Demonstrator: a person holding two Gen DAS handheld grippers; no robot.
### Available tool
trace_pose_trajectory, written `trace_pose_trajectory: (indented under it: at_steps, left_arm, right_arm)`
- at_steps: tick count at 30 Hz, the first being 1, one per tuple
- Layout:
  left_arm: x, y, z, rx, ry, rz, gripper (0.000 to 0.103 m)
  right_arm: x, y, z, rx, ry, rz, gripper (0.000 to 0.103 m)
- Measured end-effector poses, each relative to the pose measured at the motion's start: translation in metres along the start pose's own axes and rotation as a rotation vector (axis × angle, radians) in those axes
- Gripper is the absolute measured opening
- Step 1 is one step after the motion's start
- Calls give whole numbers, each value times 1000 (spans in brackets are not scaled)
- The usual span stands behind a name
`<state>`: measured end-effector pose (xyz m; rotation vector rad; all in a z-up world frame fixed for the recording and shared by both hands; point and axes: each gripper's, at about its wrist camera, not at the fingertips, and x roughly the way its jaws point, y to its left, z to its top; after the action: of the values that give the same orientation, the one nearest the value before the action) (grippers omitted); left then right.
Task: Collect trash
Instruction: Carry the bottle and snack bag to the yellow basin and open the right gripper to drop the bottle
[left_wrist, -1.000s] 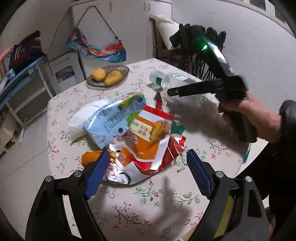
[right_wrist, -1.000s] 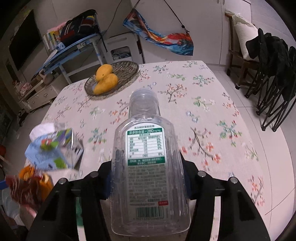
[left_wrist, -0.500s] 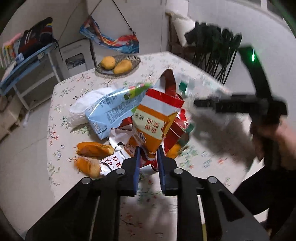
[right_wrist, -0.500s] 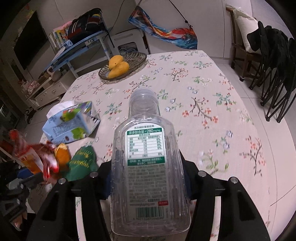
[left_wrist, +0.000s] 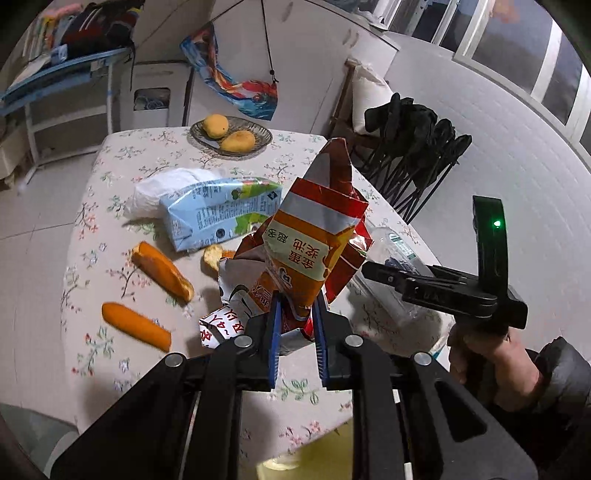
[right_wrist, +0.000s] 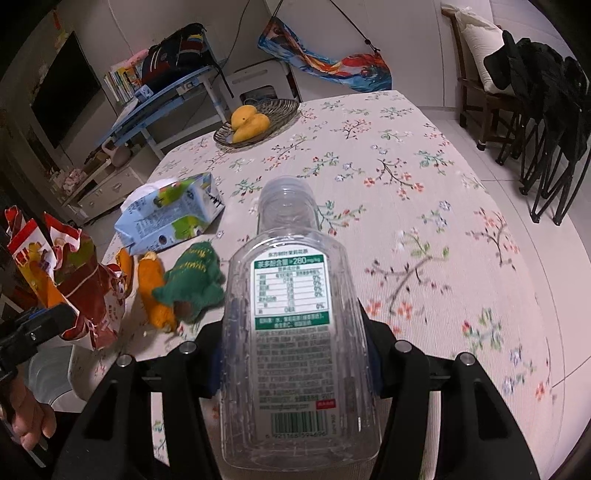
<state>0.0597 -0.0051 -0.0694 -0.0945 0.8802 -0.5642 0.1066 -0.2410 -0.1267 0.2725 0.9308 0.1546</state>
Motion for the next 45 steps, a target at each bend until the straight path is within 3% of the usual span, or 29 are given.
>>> trace_pose_trajectory:
  at_steps: [22, 45]
  left_arm:
    - [-33, -7, -35, -29, -33, 3, 16]
    - [-57, -30, -59, 16, -79, 49, 17]
  right_arm:
    - [-45, 6, -45, 51, -88, 79, 56]
    - [-71, 23, -99, 36, -57, 148, 56]
